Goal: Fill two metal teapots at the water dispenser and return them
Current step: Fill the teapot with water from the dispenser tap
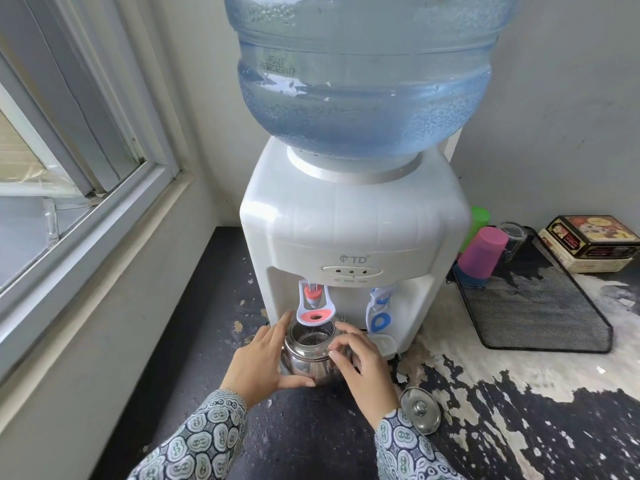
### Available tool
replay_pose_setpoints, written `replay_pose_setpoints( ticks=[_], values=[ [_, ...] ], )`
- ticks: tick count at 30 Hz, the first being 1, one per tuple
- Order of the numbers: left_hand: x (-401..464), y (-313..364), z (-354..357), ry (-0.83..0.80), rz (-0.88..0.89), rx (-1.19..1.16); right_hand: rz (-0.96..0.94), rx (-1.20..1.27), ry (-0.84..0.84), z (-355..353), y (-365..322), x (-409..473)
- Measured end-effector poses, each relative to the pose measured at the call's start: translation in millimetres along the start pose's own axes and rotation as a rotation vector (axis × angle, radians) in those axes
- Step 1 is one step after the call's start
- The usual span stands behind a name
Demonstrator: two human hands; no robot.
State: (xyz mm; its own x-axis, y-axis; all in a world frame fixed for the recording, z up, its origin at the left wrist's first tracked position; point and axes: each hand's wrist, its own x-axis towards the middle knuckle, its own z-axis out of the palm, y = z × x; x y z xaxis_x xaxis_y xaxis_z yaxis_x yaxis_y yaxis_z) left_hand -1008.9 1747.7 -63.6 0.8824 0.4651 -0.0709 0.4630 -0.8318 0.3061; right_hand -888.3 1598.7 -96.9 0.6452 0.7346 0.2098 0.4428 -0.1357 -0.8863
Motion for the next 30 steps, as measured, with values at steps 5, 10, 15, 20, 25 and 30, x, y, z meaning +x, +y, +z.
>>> replay_pose_setpoints(
  ticks=[5, 10, 15, 20, 25, 30],
  values=[
    [0.2, 0.5, -0.4, 0.000, -0.001, 0.008, 0.004, 0.000, 0.002, -0.2, -0.3, -0.5],
    [0.1, 1.6, -0.9, -0.007, -0.009, 0.028, 0.003, -0.012, -0.005, -1.2, -1.6, -0.2],
    [-0.2, 1.1, -0.3, -0.003, -0.007, 0.029, 0.001, -0.023, -0.003, -1.9, -3.5, -0.5],
    [-0.1, 0.5, 0.4, 0.019, 0.002, 0.025, 0.009, -0.032, -0.015, -2.8, -4.3, -0.2],
    [-0.1, 0.8, 1.0, 0.024, 0.000, 0.013, 0.022, -0.034, -0.014, -3.4, -7.1, -0.7],
    [-0.2, 0.4, 2.0, 0.032, -0.003, 0.011, 0.032, -0.037, -0.026, -5.2, -10.4, -1.0]
  ],
)
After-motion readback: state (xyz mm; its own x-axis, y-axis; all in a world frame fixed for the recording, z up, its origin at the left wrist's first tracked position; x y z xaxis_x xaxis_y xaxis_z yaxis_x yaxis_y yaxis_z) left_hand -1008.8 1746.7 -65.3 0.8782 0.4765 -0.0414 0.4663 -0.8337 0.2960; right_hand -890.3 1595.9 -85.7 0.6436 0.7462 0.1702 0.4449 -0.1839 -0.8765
